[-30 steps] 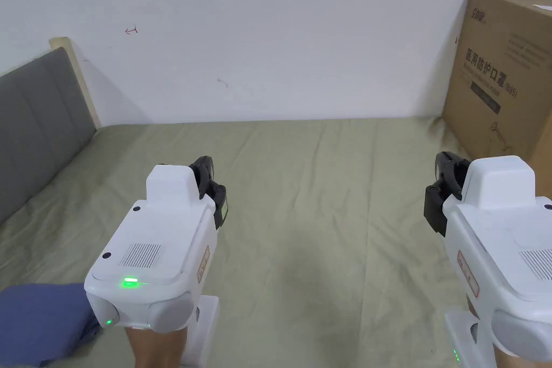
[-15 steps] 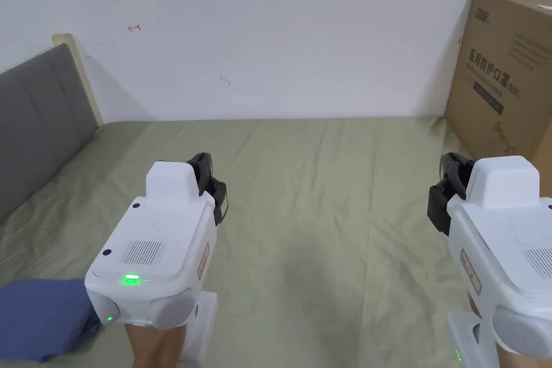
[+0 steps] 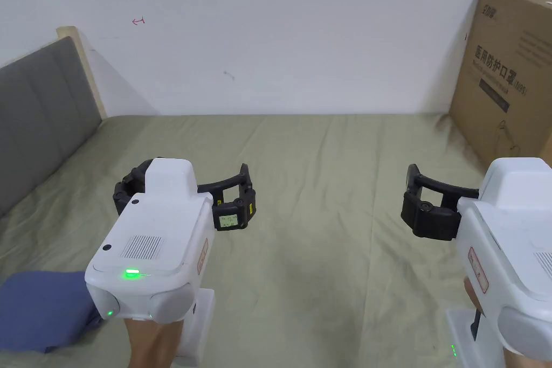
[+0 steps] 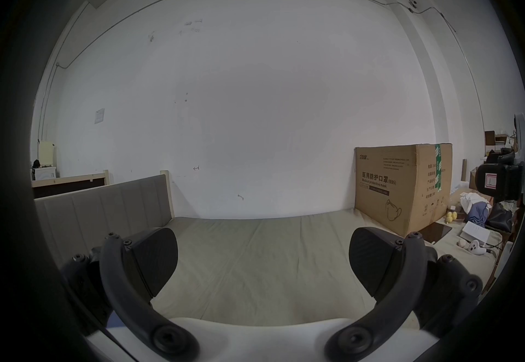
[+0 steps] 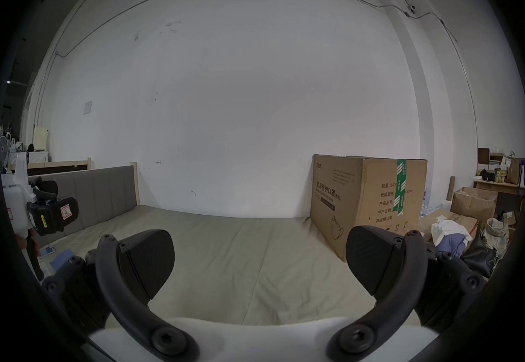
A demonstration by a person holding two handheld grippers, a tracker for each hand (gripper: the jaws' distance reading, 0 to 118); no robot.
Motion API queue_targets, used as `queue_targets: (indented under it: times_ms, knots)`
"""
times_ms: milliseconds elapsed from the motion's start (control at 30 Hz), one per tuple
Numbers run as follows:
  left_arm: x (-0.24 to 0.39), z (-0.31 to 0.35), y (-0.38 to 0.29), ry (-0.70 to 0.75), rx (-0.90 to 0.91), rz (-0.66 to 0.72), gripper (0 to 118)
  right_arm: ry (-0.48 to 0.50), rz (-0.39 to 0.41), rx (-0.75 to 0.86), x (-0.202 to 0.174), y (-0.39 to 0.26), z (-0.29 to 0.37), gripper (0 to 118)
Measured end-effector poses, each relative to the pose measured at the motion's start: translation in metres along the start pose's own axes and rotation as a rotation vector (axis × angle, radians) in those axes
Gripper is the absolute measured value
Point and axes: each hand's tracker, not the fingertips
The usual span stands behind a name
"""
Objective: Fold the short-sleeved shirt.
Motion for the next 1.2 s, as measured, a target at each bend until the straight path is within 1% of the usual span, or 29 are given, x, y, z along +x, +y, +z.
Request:
queue_targets:
  times_ms: [1200]
  knots:
    - [0.0003, 0.0003, -0.0022, -0.004, 0.005, 0.001, 118, -0.004, 0.016, -0.002, -0.0054, -0.0003, -0.0015, 118]
